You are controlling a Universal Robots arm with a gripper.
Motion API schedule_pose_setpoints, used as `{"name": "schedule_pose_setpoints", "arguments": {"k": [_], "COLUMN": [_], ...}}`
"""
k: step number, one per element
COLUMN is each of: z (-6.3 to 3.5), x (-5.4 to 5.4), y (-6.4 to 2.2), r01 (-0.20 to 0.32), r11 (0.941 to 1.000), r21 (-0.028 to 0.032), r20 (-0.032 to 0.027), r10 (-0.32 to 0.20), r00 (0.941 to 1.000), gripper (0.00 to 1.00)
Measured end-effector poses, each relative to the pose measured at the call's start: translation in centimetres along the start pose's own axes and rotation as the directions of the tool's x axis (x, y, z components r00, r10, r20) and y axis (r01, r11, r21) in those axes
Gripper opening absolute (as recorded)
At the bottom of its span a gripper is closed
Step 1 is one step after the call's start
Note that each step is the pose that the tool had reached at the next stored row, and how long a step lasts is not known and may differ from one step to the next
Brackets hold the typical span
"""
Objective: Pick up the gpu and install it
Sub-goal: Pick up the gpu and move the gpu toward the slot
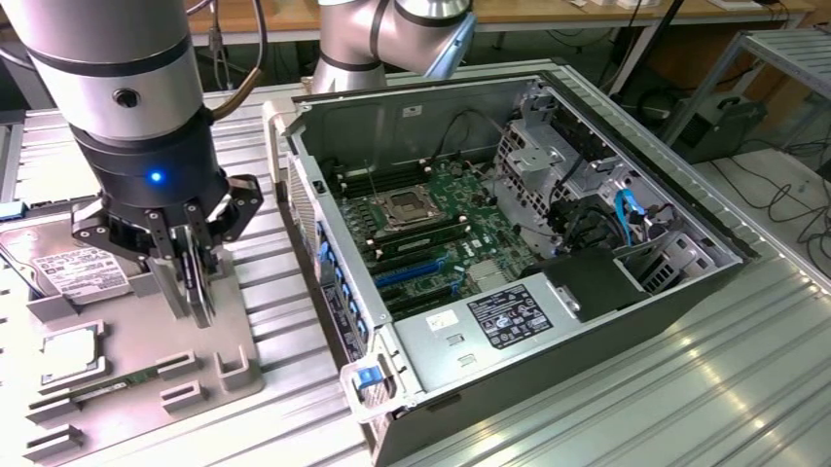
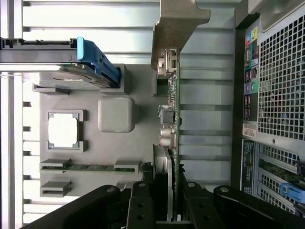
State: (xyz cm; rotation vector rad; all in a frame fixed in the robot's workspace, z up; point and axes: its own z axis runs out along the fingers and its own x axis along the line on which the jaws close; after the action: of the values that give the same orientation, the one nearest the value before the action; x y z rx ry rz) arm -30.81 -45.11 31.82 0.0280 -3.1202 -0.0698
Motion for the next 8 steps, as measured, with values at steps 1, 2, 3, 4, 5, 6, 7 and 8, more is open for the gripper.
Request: {"name": "schedule_pose_setpoints", "arguments": {"k": [1, 2, 3, 4, 5, 6, 7, 8], "z": [-0.05, -0.08, -0.14, -0.2, -0.33, -0.4, -0.47, -0.53], "x": [0.0, 0.0, 0.0, 0.0, 0.0, 0.01, 0.01, 0.01], "y": [0.0, 0.0, 0.01, 0.01, 0.02, 0.02, 0.02, 0.02], "r01": [0.0, 0.0, 0.0, 0.0, 0.0, 0.0, 0.0, 0.0], "r11": [1.0, 1.0, 1.0, 1.0, 1.0, 1.0, 1.0, 1.0], "r21": [0.0, -0.0001, 0.0, 0.0, 0.0, 0.0, -0.0001, -0.0001], "r20": [0.0, 0.0, -0.0001, -0.0002, -0.0005, -0.0007, -0.0009, -0.001], "r10": [0.0, 0.0, 0.0, 0.0, 0.0, 0.0, 0.0, 0.0], "r00": [1.0, 1.0, 1.0, 1.0, 1.0, 1.0, 1.0, 1.0], "gripper": [0.28, 0.28, 0.28, 0.28, 0.28, 0.28, 0.28, 0.28]}}
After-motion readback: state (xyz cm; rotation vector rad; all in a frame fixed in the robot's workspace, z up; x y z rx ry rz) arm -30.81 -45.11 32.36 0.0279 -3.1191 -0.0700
